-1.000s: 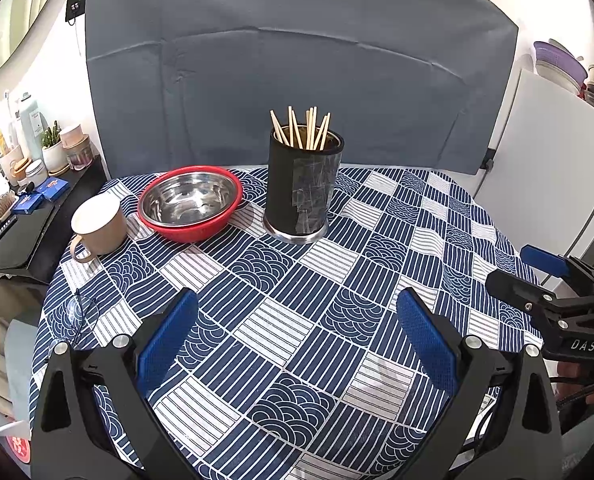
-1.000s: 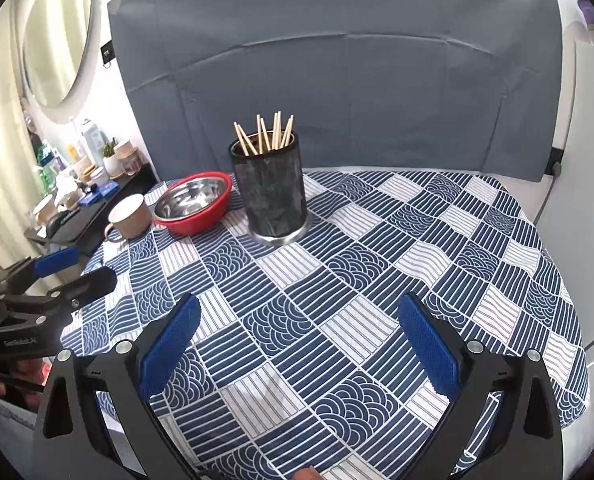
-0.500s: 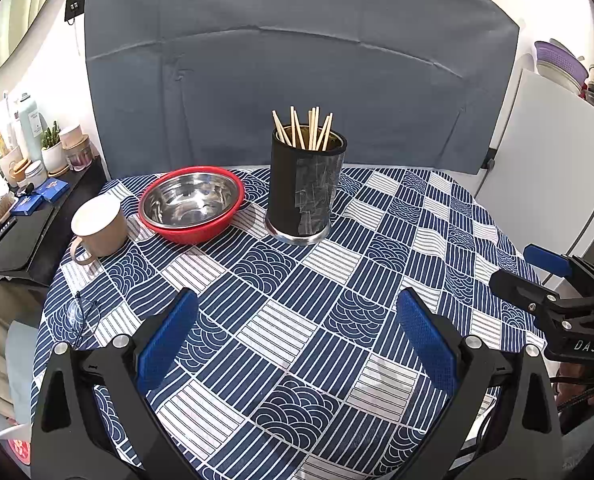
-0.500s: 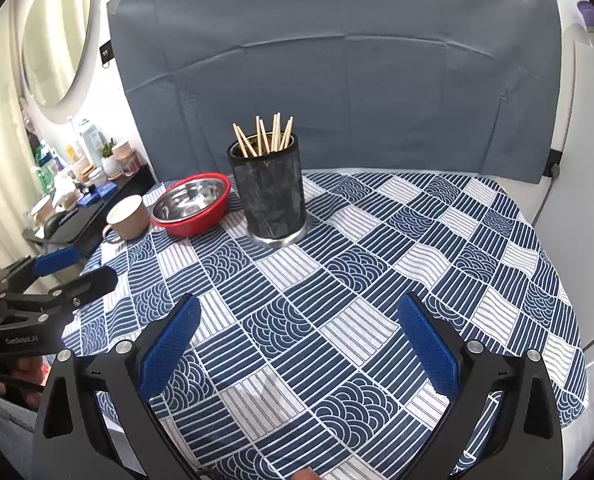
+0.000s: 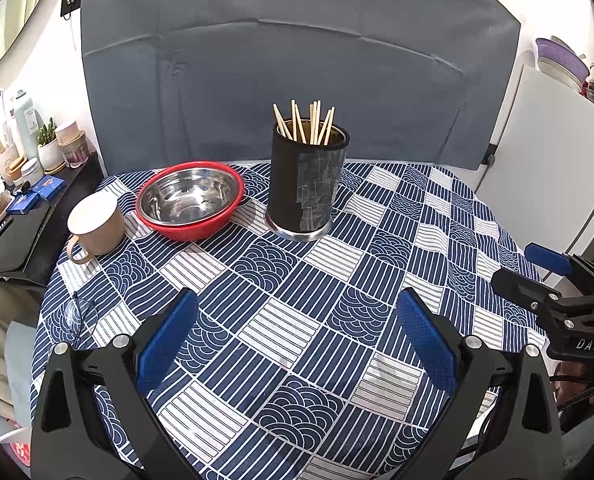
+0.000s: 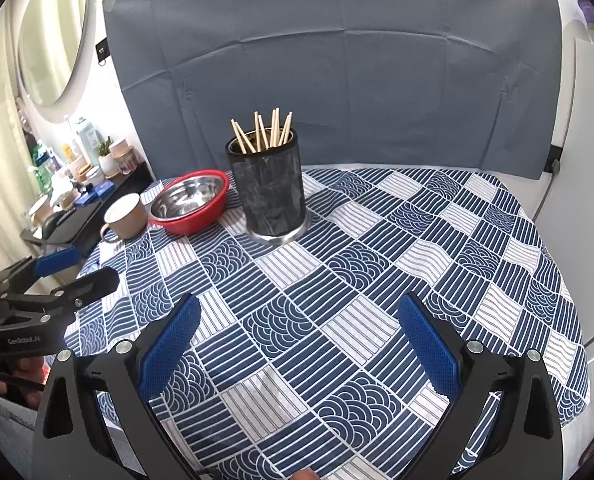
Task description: Organize utensils
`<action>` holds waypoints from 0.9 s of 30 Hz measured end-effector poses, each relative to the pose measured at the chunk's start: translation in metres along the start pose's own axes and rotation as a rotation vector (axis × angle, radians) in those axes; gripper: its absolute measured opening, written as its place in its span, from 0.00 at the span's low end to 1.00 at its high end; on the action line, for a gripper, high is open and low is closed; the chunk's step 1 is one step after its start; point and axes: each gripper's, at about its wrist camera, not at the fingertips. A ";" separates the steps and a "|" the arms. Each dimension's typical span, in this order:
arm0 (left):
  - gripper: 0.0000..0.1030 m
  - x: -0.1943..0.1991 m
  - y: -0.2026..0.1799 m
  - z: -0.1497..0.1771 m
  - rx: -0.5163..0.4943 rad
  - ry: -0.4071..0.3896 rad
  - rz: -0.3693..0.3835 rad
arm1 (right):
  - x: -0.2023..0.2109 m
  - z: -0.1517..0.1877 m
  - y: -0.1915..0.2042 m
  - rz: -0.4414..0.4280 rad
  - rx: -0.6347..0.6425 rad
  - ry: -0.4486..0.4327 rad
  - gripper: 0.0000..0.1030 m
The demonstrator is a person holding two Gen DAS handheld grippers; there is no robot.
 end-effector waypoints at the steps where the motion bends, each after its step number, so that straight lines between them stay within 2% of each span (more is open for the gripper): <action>1: 0.94 0.000 0.001 0.000 0.001 0.001 0.000 | -0.001 0.000 0.001 0.000 0.001 0.001 0.92; 27: 0.94 -0.012 0.003 -0.003 0.011 0.032 -0.013 | -0.005 -0.002 0.000 0.008 0.008 0.006 0.92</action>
Point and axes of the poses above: each gripper's, at about its wrist camera, not at the fingertips, and x roughly against the way its jaws point, y to its left, z to its underside, and after that the axes turned 2 degrees about -x, right-handed
